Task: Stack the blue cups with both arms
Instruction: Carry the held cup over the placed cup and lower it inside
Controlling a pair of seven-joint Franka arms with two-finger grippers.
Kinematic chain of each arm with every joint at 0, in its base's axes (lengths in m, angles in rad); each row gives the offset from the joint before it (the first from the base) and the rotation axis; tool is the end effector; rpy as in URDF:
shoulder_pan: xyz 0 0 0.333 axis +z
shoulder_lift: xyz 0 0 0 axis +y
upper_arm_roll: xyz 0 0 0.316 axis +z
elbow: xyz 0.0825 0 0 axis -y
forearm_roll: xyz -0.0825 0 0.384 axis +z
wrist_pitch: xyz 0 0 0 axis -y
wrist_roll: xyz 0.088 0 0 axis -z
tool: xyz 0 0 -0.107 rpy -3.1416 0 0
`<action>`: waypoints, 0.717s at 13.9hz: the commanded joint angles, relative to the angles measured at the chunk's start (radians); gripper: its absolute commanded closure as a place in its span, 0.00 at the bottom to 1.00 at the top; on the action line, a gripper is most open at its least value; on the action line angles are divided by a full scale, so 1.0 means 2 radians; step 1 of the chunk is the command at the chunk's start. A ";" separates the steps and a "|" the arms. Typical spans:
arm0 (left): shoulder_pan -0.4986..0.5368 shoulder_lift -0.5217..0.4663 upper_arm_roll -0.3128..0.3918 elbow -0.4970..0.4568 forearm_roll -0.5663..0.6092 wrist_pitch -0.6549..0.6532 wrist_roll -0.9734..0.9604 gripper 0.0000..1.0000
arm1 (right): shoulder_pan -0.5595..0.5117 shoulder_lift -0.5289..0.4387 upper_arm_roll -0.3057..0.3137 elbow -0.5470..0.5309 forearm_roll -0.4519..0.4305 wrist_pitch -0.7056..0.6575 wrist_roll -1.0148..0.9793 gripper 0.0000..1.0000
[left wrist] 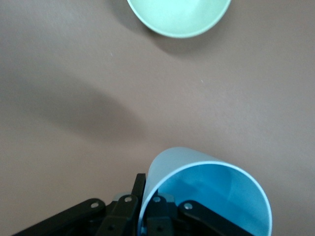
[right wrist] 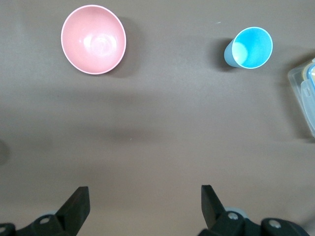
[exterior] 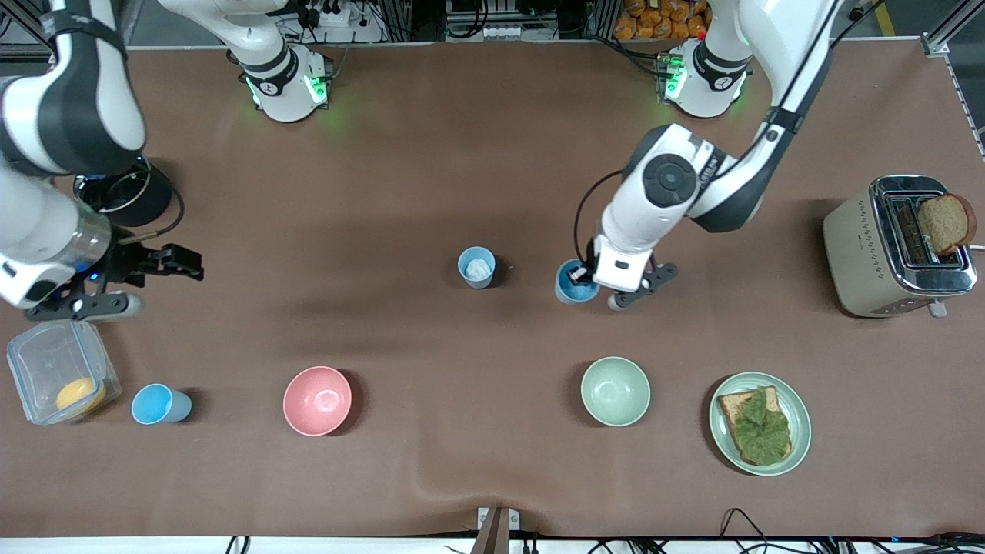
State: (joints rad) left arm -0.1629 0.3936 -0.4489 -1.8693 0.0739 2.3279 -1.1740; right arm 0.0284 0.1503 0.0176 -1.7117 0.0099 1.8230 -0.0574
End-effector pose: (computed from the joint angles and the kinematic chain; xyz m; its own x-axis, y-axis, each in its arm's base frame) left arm 0.5363 -0.3509 0.3332 0.8516 0.5208 -0.0589 0.5236 -0.8404 0.1396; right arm 0.6035 0.0281 0.4915 0.9942 0.1006 -0.0382 0.1001 -0.9949 -0.0143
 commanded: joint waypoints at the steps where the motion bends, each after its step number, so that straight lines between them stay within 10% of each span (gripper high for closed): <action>1: -0.015 -0.004 0.002 0.005 0.000 -0.013 -0.033 1.00 | -0.002 -0.044 0.006 -0.055 -0.011 0.030 -0.004 0.00; 10: -0.082 0.003 0.003 0.019 0.000 -0.016 -0.167 1.00 | 0.009 -0.036 0.008 0.025 -0.010 -0.071 0.020 0.00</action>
State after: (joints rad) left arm -0.2961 0.3944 -0.4501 -1.8561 0.0739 2.3155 -1.4443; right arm 0.0448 0.0732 0.0319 -1.6766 -0.0003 1.6910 -0.0279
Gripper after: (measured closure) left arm 0.960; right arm 0.000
